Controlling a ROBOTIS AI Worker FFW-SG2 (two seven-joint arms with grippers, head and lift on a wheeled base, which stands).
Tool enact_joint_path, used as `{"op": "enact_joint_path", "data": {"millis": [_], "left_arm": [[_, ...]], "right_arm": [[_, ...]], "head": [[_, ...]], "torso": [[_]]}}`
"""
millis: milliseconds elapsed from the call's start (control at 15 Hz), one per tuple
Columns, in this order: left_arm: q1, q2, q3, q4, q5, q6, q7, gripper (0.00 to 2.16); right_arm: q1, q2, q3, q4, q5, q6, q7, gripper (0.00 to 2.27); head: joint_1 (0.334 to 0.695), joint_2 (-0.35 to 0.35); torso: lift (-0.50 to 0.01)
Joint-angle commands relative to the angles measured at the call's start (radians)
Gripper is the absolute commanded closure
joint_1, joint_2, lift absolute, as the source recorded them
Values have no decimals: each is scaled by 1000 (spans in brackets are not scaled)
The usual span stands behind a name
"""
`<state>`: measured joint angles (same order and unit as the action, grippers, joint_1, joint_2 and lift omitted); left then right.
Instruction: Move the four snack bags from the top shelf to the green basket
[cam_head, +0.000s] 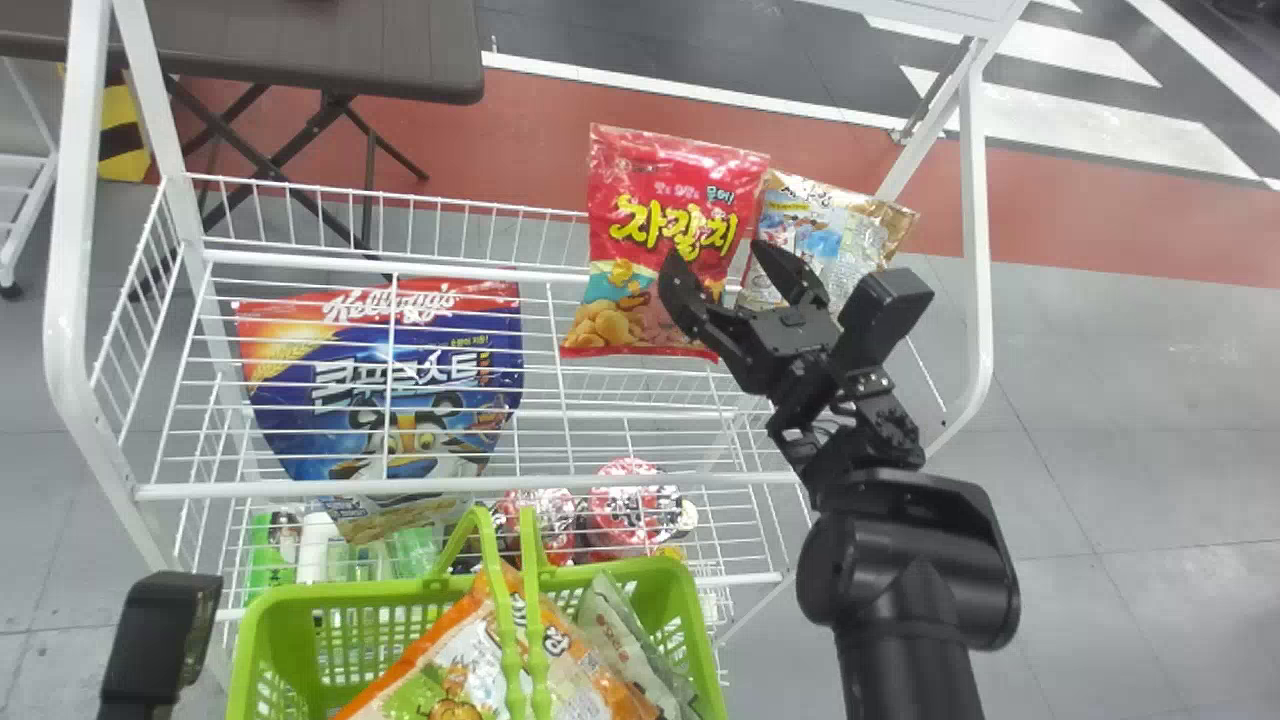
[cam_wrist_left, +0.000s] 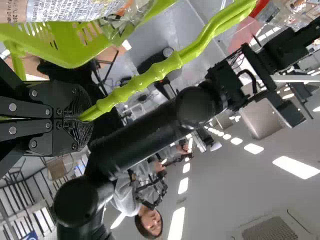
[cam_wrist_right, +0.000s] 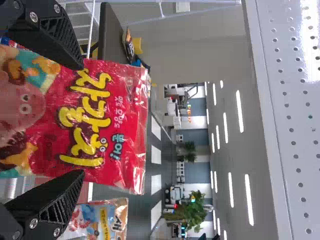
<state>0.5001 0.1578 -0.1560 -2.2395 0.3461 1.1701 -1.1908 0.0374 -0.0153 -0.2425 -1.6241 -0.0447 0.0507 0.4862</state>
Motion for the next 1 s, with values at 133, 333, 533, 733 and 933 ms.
{"op": "enact_joint_path", "data": {"millis": [133, 333, 533, 733, 933], "left_arm": [[-2, 11, 1, -5, 17, 41, -6, 2081], [-3, 16, 9, -5, 28, 56, -6, 2081], [-3, 17, 19, -9, 37, 69, -7, 2081], [-5, 17, 30, -15, 47, 75, -7, 2081], [-3, 17, 46, -15, 51, 72, -7, 2081]], "right_arm": [[-113, -23, -8, 59, 43, 271, 25, 448], [-113, -34, -3, 56, 48, 378, 52, 2040], [-88, -34, -14, 0, 26, 406, 81, 2165], [-21, -34, -24, -154, -21, 483, 91, 2189], [101, -32, -70, -415, -126, 648, 92, 2189]], "head": [[695, -350], [695, -350], [695, -350], [695, -350], [695, -350]], "torso": [[0], [0], [0], [0], [0]]}}
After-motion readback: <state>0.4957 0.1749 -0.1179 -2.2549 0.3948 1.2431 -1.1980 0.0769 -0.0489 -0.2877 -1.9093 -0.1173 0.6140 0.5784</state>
